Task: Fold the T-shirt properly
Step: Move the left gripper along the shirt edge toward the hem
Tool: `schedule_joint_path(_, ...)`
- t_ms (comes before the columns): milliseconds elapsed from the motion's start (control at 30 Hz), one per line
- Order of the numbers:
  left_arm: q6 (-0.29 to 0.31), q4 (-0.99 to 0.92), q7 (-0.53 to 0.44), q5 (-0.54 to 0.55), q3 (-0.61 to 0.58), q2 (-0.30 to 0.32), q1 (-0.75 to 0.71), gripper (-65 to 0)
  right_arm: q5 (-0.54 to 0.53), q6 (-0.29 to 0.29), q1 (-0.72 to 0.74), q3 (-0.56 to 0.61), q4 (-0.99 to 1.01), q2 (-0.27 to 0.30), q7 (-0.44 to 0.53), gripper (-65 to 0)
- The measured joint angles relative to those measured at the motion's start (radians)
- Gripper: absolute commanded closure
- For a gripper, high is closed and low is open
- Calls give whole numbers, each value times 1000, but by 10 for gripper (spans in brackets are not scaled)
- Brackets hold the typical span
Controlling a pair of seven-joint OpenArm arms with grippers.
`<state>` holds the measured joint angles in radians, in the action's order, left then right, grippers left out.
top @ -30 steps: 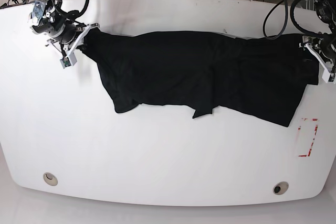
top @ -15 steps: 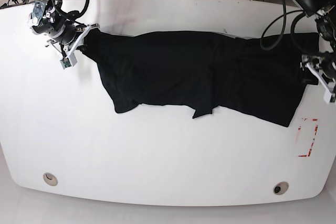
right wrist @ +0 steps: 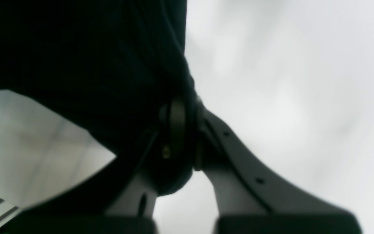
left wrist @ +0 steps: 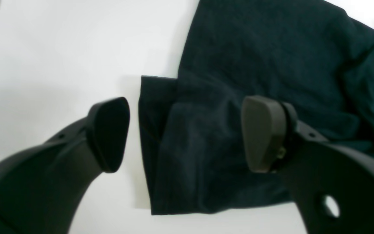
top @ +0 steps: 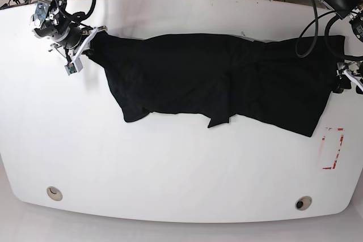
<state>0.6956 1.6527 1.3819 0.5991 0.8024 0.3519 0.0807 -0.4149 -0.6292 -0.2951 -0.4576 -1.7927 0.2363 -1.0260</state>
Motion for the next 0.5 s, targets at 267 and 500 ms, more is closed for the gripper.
schedule_joint_path(267, 2, 69, 7, 22, -22, 3, -40, -279, 11, 0, 0, 0, 0, -4, 1, -9)
schedule_joint_path(500, 2, 66, -9, 1, -13, 1, -64, -406, 9, -26, 0, 3, 0, -6, -5, -10)
